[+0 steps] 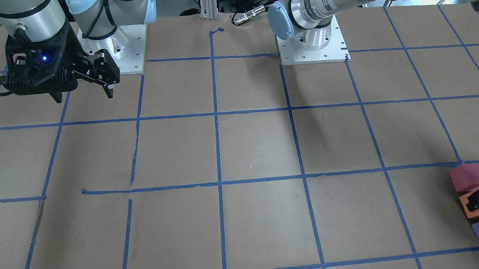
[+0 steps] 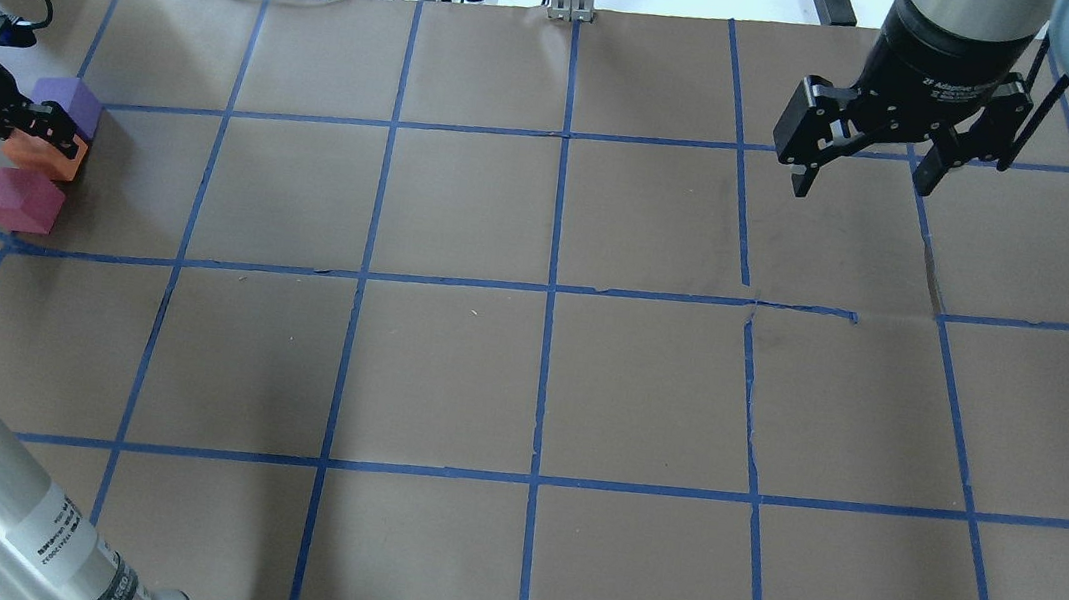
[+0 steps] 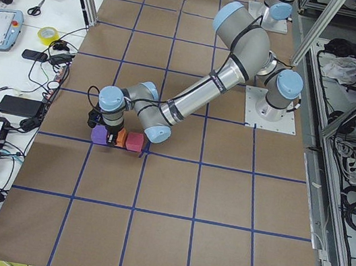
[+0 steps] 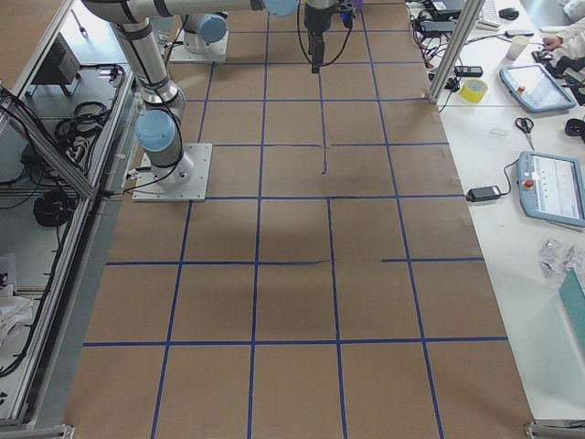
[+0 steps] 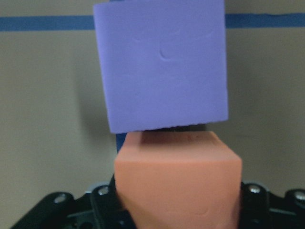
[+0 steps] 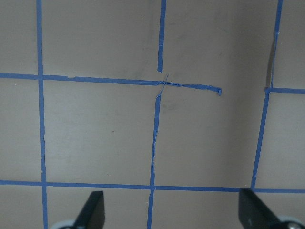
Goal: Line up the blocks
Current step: 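Lower the orange cube into the gap and push it into line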
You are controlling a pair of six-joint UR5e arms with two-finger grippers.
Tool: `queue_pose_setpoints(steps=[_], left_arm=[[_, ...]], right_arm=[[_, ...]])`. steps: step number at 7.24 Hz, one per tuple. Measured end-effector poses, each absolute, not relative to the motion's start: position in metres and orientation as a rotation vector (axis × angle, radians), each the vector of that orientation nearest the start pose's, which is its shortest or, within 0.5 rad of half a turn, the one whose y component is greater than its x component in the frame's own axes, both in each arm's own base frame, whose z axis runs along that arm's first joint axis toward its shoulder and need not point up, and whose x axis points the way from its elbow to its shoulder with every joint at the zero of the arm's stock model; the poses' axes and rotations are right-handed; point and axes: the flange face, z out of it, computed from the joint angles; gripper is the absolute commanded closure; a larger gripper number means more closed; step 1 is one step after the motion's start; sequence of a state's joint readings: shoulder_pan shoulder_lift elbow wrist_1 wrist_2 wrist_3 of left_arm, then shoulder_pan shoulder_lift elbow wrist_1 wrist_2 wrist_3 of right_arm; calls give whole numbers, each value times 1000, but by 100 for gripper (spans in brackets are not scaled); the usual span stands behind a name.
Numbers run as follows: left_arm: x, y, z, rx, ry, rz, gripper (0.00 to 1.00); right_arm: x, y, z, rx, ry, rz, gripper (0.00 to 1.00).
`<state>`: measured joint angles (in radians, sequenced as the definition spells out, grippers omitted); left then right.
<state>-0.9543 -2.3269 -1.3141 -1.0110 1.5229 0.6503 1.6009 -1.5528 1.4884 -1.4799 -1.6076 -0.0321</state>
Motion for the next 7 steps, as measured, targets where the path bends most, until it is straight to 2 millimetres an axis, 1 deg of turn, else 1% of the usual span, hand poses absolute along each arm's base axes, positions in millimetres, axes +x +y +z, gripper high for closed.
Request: queue_pose_setpoints(steps=[2, 7], left_arm=[[316, -685, 190, 70, 3139, -129, 100], [317, -684, 189, 67, 3141, -135, 100]], right_arm=[[144, -486, 515, -94, 3172, 41, 0], [146, -484, 516, -122, 3174, 38, 0]])
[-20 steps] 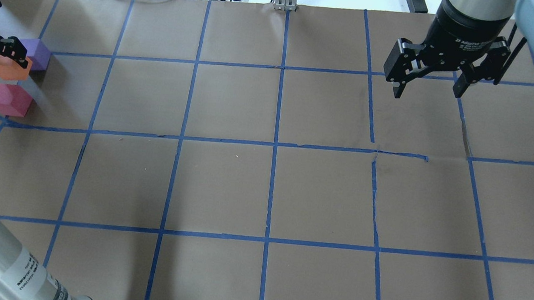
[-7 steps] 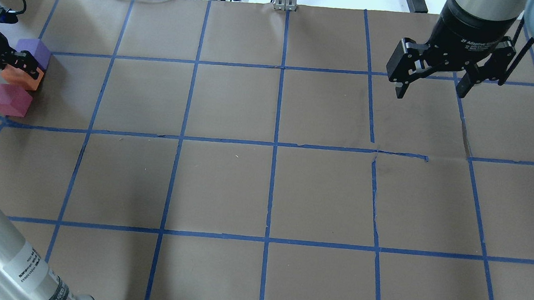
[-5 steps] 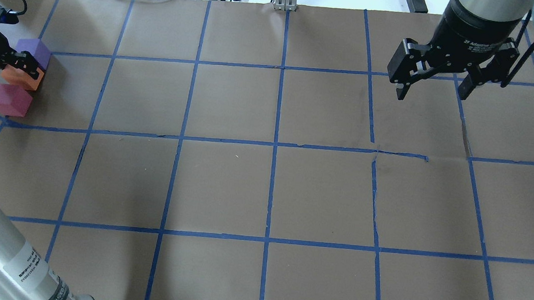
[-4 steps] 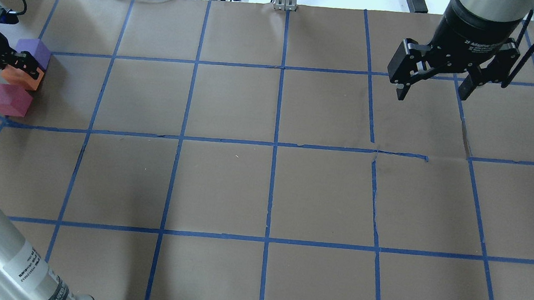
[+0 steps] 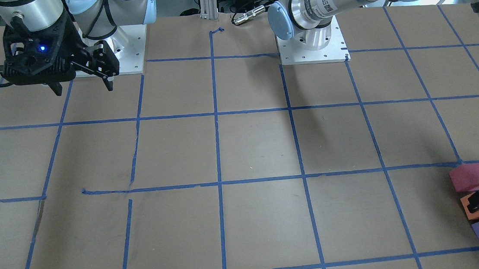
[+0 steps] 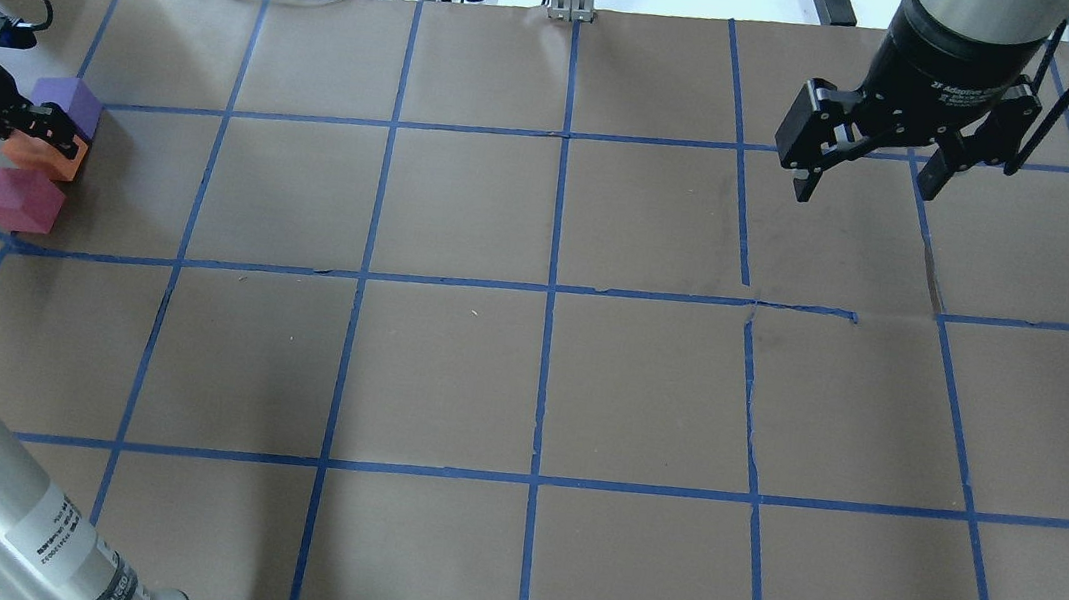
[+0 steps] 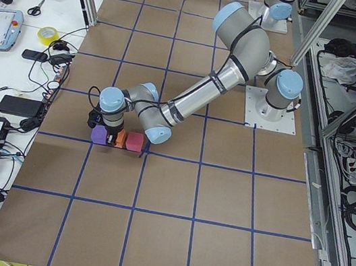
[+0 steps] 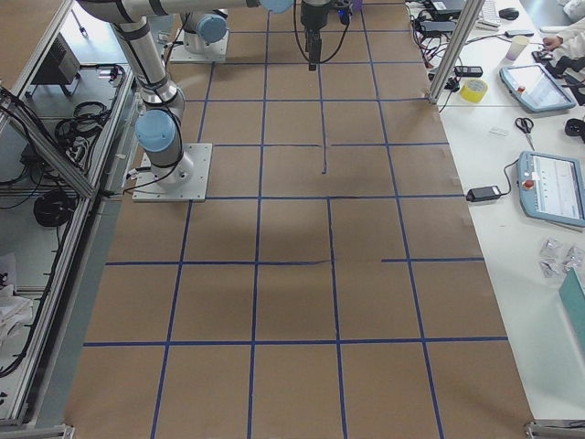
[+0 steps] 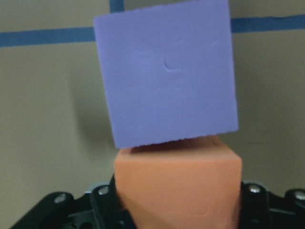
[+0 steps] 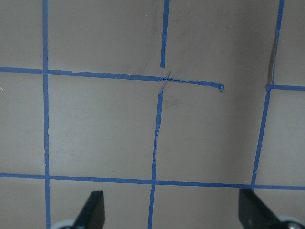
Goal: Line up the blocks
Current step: 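Lower the orange cube into the gap and push it into line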
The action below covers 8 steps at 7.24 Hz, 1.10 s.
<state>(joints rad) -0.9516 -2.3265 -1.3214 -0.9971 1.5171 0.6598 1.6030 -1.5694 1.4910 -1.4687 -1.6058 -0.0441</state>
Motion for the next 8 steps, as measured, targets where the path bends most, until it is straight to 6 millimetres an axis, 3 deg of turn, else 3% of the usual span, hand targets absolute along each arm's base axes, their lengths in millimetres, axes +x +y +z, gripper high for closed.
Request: queue_pose_setpoints(steps=[5, 6, 7, 8], left_arm=[[318, -683, 188, 70, 3138, -129, 100], [318, -683, 188, 70, 3138, -127, 84], [317, -682, 187, 70, 3138, -125, 28], [317, -682, 187, 71, 3138, -123, 24]], right_arm=[[145, -488, 510, -104, 3181, 53, 0], [145, -488, 511, -105, 3182, 50, 0], [146, -487, 513, -106, 3180, 37, 0], [146, -486, 517, -93, 3177, 18, 0]])
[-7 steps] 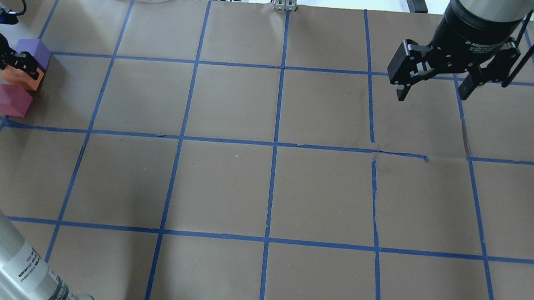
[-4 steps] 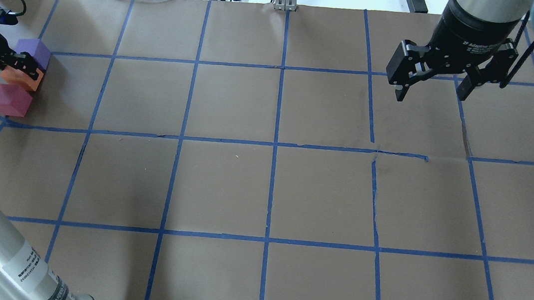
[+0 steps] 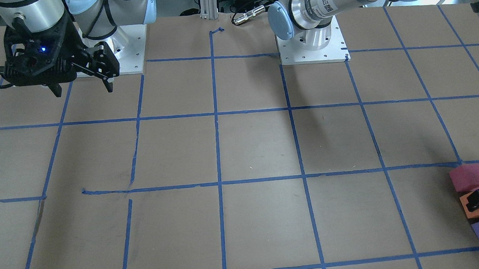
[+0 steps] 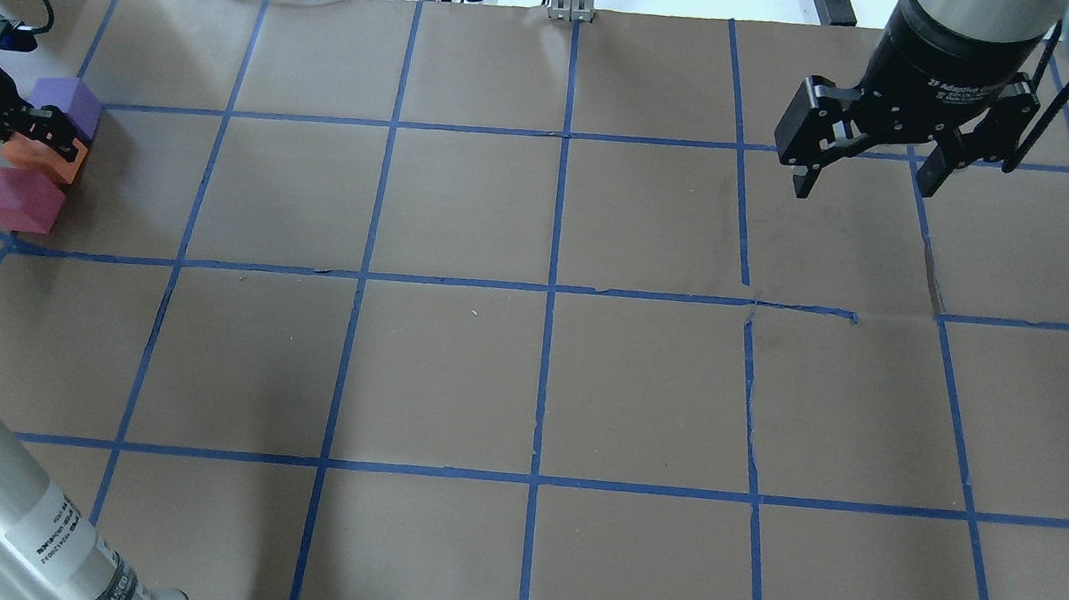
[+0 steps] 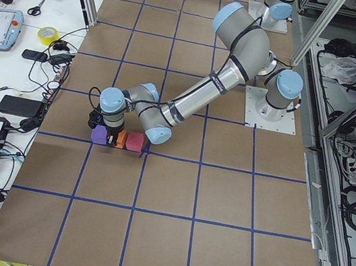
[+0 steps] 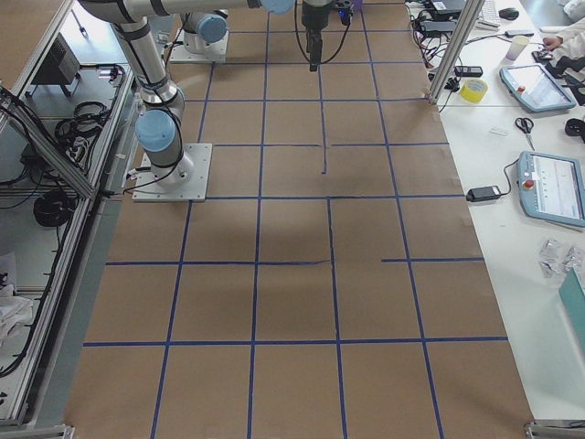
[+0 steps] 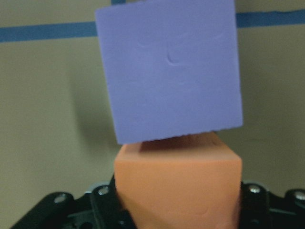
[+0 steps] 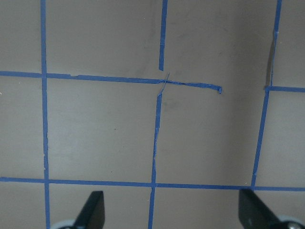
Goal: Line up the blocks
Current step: 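Lower the orange cube into the gap and push it into line, then open the left gripper and raise it away from the cubes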
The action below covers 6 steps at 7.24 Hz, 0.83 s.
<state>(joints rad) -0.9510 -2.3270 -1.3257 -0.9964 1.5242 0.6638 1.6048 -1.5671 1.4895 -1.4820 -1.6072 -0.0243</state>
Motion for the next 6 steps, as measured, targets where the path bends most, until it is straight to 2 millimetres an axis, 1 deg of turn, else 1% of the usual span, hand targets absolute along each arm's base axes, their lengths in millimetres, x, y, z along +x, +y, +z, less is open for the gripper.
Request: queue_pose_setpoints(steps=[1, 2, 4, 5, 6], left_arm=[[317, -682, 186, 72, 3136, -126, 18], [318, -682, 186, 72, 3133, -131, 0], [318, -682, 188, 72, 3130, -137, 0], [318, -682, 201, 72, 3118, -158, 0], [316, -680, 227, 73, 3098, -196, 0]], right_arm=[[146, -486, 519, -70, 3176, 7, 0], [147, -485, 521, -59, 3174, -2, 0], [147, -483, 523, -57, 3169, -9, 0], [147, -482, 523, -63, 3167, -10, 0], [147, -482, 523, -65, 3167, -9, 0]])
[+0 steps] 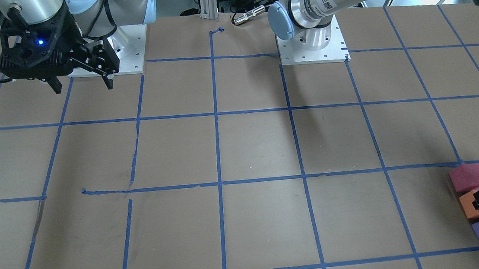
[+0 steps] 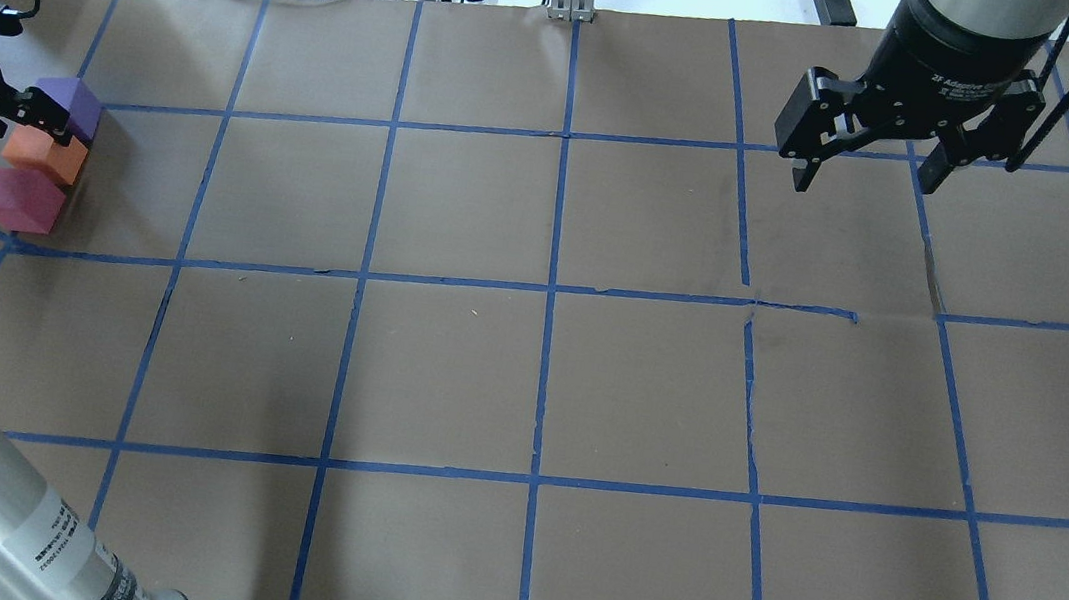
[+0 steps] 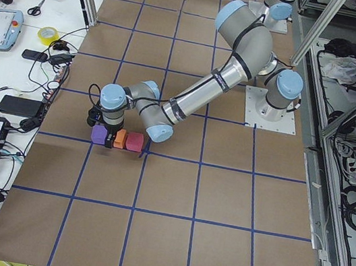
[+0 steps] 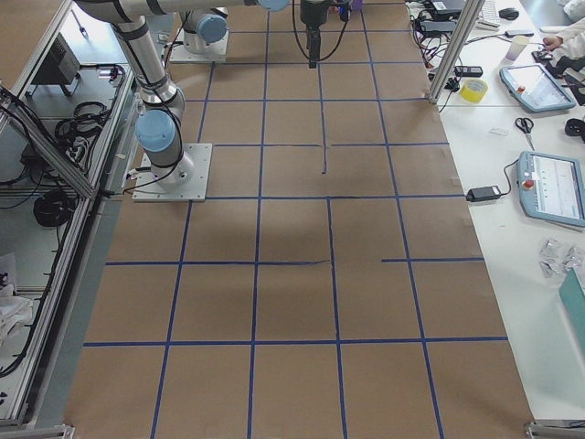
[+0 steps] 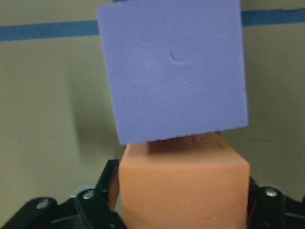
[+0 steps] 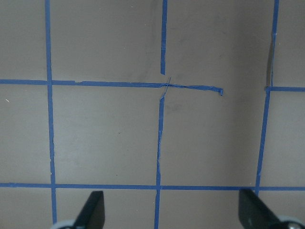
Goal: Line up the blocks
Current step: 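Open the left gripper and raise it away from the cubes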
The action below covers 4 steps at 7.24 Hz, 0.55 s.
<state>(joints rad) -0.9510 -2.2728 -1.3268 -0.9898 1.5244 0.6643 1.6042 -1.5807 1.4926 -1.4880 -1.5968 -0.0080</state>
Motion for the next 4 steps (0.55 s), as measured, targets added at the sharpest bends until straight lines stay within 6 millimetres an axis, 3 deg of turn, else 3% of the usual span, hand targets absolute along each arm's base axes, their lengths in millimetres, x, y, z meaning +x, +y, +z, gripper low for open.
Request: queue_pose_setpoints(steps=[2, 4], left_arm=[[303, -666, 299, 78, 3083, -226, 0], [277, -629, 394, 78, 3095, -201, 0]], right_arm=[[146, -482, 524, -66, 3167, -11, 0], [145, -481, 524, -64, 3167, -12, 0]])
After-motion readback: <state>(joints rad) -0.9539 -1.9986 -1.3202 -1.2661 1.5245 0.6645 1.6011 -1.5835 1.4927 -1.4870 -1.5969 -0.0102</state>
